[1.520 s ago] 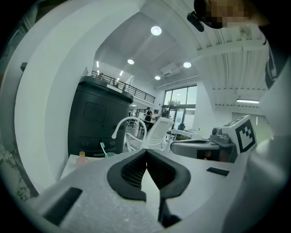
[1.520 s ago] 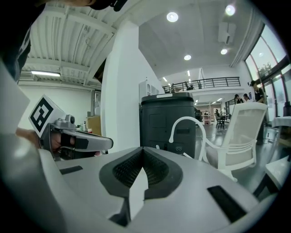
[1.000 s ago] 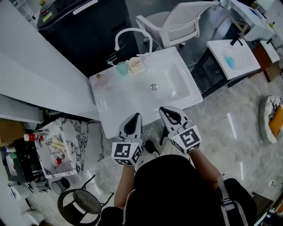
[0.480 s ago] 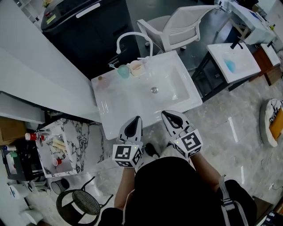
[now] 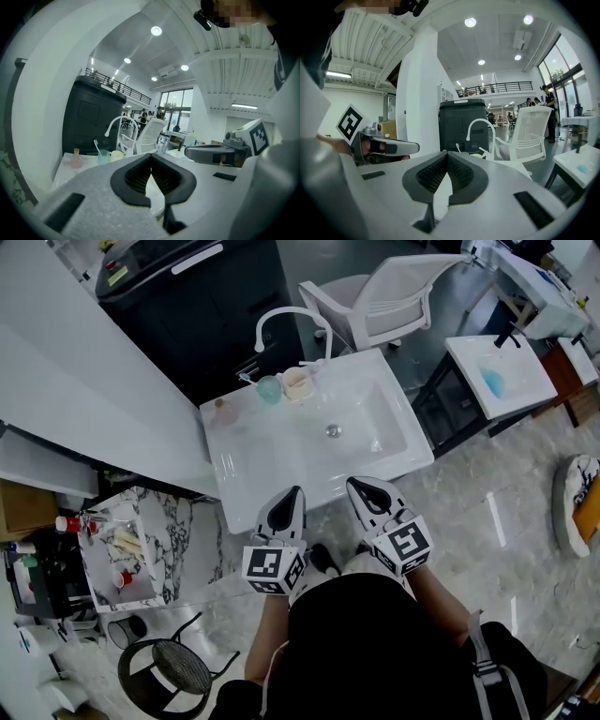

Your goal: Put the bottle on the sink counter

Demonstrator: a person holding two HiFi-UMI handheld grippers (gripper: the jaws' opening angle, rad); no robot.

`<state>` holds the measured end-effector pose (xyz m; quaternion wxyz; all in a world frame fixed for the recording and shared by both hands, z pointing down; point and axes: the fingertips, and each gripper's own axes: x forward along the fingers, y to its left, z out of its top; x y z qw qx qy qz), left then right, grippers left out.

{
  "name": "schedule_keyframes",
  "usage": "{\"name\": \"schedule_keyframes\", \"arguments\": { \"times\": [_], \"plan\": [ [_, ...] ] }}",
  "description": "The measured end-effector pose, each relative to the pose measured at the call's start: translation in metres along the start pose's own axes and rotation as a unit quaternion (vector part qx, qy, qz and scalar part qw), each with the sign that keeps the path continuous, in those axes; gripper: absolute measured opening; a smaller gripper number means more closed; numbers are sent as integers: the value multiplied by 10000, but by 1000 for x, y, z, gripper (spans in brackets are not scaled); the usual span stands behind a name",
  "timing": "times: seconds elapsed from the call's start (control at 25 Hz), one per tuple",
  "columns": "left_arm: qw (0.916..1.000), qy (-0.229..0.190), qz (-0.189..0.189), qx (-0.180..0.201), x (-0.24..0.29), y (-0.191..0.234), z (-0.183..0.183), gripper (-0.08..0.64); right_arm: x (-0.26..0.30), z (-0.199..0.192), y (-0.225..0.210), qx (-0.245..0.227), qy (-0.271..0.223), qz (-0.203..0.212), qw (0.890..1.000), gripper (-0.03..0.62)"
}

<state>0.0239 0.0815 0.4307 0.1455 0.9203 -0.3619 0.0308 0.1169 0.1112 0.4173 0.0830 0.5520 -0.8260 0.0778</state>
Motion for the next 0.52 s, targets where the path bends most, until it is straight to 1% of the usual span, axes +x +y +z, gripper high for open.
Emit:
{"name": "schedule_keyframes", "arguments": {
  "times": [0.52],
  "plan": [
    [9999, 5, -91, 43, -2, 1, 1, 18, 5, 1, 6, -35, 13, -19, 10000, 3]
  ]
}}
